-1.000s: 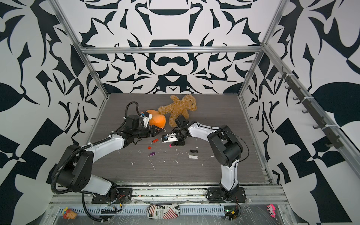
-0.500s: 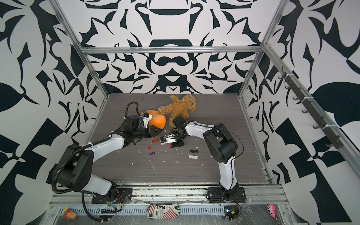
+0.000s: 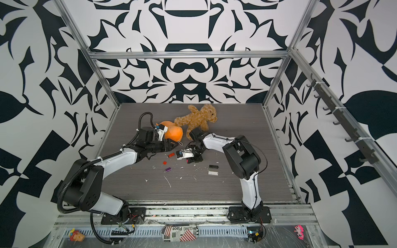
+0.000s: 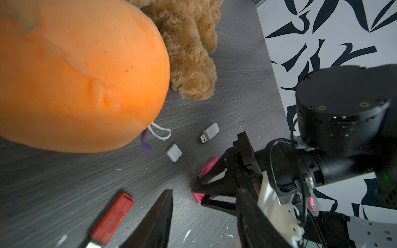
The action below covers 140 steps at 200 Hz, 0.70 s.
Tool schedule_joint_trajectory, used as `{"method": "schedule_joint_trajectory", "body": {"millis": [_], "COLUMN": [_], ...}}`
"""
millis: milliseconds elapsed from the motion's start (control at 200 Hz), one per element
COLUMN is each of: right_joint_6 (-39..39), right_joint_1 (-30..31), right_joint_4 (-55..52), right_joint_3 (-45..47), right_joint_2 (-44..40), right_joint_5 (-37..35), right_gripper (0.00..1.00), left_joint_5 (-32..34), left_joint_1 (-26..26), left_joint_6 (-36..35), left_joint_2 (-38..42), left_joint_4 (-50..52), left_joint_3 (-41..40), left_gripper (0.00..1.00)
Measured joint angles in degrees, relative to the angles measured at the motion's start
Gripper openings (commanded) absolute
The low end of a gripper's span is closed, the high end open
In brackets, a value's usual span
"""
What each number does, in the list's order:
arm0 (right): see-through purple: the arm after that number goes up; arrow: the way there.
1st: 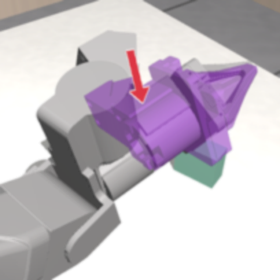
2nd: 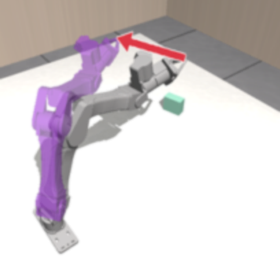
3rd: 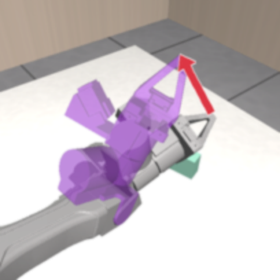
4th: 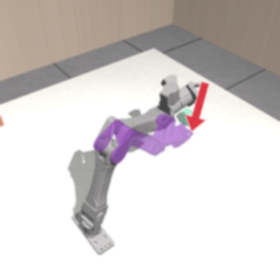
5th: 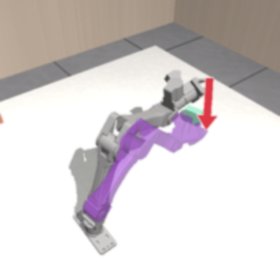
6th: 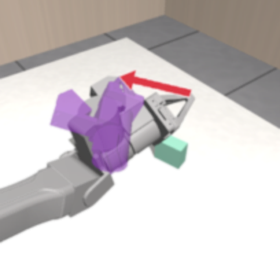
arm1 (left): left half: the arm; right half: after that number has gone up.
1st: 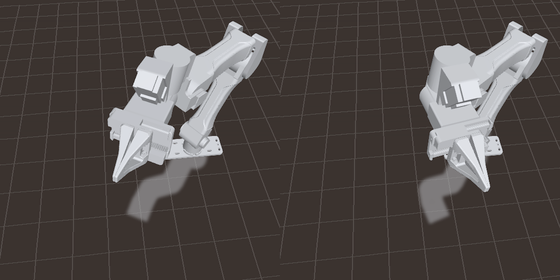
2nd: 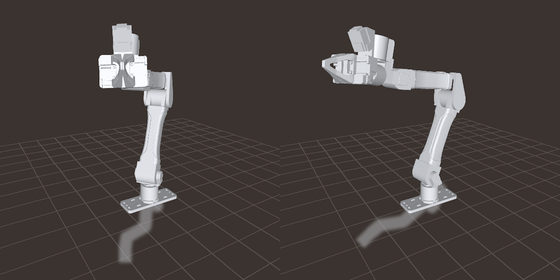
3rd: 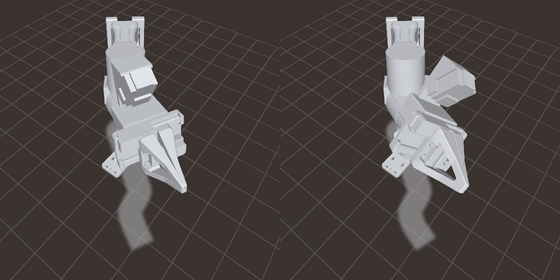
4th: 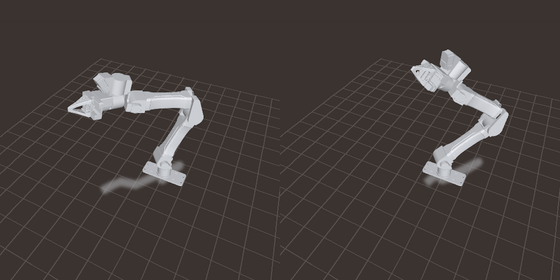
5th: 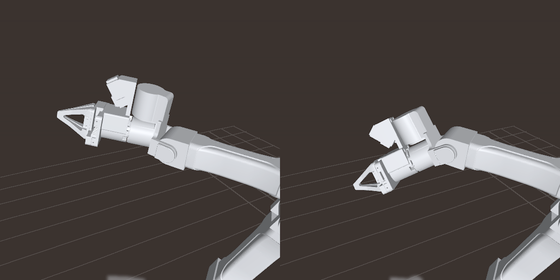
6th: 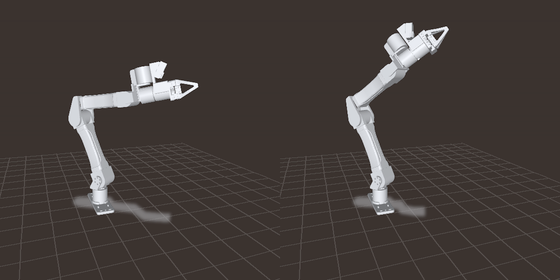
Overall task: Close the usb drive cover
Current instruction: Pick up the cover from the center of the board.
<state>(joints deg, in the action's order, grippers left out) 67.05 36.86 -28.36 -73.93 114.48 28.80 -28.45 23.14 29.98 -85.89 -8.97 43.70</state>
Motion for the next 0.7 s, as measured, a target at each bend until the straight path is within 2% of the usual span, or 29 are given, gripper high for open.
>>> {"method": "schedule_joint_trajectory", "body": {"millis": [220,410,700], "right_joint_6": [-4.5,-8.5,-10.4], "right_joint_1": [1.6,2.5,2.5], "right_joint_4": [-0.3,2.3,4.4], "right_joint_3": [0.0,0.7,1.9], "right_joint_2": [0.0,0.0,-0.5], "right_joint_5": [0.2,0.0,0.2], "right_gripper": [0.26,0.35,0.36], "left_joint_5": [0.0,0.0,0.0], "left_joint_1": [0.0,0.0,0.0], "left_joint_6": [0.1,0.2,0.2], "left_joint_2": [-0.1,-1.0,-1.0], "left_joint_4": [-0.2,-0.2,-0.6], "left_joint_3": [0.0,0.0,0.0], "left_gripper": [0.51,0.51,0.52]}}
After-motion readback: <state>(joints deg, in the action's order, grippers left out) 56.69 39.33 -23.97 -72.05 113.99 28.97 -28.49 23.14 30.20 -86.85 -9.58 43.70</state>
